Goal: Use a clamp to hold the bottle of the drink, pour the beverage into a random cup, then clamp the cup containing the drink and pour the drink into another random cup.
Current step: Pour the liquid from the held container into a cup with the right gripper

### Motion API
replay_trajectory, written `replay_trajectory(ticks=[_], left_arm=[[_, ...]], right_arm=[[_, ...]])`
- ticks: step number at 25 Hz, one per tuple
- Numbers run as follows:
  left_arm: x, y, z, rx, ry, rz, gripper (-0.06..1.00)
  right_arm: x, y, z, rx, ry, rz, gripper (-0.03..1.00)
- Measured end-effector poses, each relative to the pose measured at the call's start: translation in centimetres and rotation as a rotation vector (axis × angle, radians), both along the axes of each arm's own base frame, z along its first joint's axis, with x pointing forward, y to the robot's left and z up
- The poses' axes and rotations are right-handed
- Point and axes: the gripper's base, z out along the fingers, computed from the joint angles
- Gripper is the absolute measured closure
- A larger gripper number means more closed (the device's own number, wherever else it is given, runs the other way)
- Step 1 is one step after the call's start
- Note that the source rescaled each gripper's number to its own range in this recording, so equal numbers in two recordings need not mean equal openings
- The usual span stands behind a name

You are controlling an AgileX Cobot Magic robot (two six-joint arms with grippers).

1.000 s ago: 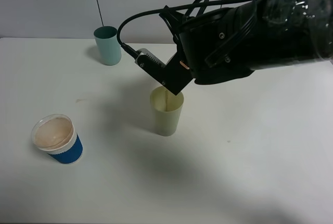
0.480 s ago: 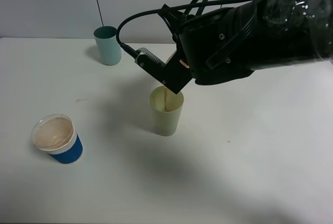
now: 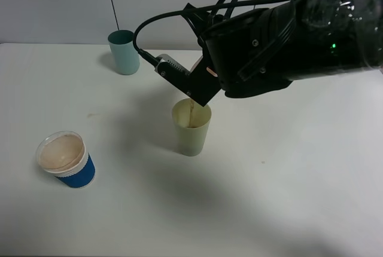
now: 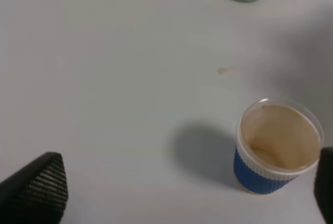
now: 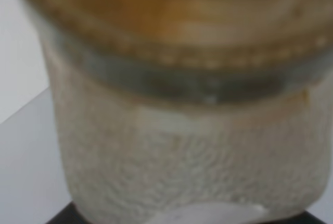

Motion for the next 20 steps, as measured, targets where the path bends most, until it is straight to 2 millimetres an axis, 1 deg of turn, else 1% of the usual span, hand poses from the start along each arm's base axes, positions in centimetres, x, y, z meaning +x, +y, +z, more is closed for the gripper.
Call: replay_trajectory(ticks=[8,14,20], left_arm=[[0.00,0.00,0.00,0.000,0.000,0.000,0.07],[0.00,0.00,0.00,0.000,0.000,0.000,0.07],[0.00,0.00,0.00,0.000,0.000,0.000,0.07]], right_arm=[[0.04,0.06,0.12,-0.008,-0.015,0.009,0.96],[-0.44,0.65,0.28,-0.018,-0.035,0.042,0.96],[-0.49,0.75,0.36,-0.018,-0.045,0.048,0.96]])
